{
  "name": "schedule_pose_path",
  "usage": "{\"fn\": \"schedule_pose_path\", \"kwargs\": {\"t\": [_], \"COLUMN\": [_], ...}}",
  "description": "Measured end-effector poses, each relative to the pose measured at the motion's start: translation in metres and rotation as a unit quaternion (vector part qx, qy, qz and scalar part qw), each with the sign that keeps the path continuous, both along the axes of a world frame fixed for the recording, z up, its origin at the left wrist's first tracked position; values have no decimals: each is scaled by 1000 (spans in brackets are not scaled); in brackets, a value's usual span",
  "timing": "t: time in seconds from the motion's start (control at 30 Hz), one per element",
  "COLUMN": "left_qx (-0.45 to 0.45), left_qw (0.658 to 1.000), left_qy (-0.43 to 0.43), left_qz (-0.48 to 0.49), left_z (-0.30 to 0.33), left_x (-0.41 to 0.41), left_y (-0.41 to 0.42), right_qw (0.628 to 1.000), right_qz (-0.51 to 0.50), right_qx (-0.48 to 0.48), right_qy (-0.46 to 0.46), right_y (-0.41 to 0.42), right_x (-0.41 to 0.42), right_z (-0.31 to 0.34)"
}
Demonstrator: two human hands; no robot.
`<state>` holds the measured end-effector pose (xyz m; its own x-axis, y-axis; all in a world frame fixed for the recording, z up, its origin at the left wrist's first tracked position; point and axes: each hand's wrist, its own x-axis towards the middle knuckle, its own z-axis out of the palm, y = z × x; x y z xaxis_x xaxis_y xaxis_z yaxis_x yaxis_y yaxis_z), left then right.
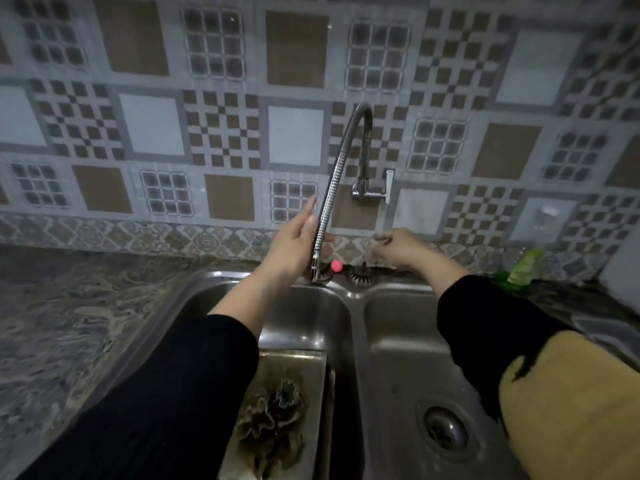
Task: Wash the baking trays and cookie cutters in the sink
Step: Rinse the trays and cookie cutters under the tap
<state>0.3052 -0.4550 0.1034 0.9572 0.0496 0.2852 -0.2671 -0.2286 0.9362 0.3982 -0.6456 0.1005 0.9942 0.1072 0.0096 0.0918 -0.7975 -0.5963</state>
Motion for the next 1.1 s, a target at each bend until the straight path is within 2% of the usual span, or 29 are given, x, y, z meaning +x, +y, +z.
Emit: {"fn": "schedule_pose_path", "kwargs": {"t": [0.1,0.3,0.6,0.67,0.8,0.9,1.1], "left_qx": [-68,-94,-109,-111,-116,-109,-100], "left_qw": [996,993,992,991,991,992,994], "left_qy": [-8,-16,-2,4,5,7,10], "left_qz": [-63,-65,-69,-72,-72,-64,-48], "left_z": [0,-10,-29,-29,-27,-25,-23], "left_x": [-1,12,36,37,33,30,25], "left_y": [-8,-5,-3,-4,-7,-9,-12], "right_qw": [998,983,929,931,948,957,977], "right_qz": [-40,-106,-154,-147,-111,-76,-51], "right_qx": [49,136,315,303,212,175,45], "right_qy": [-26,-59,-118,-144,-211,-220,-201], "right_y": [-6,0,8,7,-3,-12,-3], "right_x": [40,106,155,144,119,106,69], "right_z": [16,29,27,26,8,-12,-6]}}
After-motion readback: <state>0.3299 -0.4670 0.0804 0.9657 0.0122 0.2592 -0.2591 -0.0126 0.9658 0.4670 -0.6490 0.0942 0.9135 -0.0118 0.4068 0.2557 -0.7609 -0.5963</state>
